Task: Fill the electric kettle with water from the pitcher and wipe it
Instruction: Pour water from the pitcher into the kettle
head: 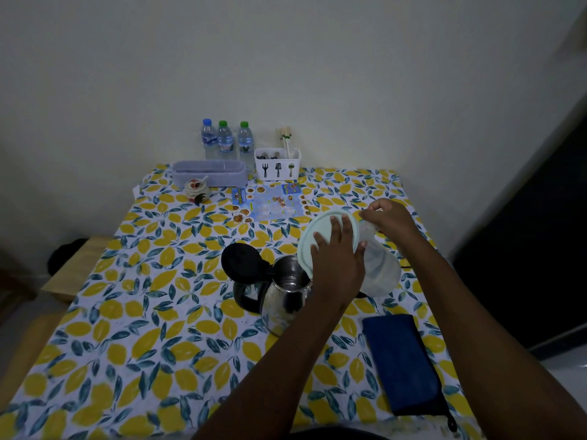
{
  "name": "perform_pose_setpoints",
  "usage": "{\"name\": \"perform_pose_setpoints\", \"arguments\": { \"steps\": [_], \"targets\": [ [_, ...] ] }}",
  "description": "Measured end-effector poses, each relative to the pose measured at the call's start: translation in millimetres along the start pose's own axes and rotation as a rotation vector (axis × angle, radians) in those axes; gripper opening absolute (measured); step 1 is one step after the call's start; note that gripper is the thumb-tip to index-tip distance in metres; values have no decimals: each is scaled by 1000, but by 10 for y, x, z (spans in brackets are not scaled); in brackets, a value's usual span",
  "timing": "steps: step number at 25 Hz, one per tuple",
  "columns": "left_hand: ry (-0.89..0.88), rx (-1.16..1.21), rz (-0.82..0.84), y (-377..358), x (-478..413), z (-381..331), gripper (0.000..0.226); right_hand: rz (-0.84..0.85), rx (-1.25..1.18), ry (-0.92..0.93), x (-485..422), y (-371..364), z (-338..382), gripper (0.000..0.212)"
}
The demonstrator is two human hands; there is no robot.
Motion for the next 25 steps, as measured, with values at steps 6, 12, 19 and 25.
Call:
{"name": "perform_pose_setpoints", "arguments": {
  "steps": [6, 12, 19, 25],
  "targets": [
    [6, 19, -24, 69, 63, -16, 60, 15, 16, 21, 31, 7, 118, 18],
    [6, 42, -38, 113, 96, -15, 61, 20, 53, 48, 41, 15, 217, 19],
    [4, 72, -31, 143, 121, -18, 60, 26, 70, 42, 46, 13, 223, 18],
    [5, 71, -30, 168, 151, -31, 60, 30, 76, 35, 56, 16, 251, 18]
  ]
}}
Point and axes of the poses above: each hand's wrist, its own x-axis away from the middle knuckle, its own y-axis out of the back of the hand, z = x × y, the point moved 10 cm from there along -x, towards the middle knuckle, and after that the axes turned 10 degrees about y, right-handed, at the moved point
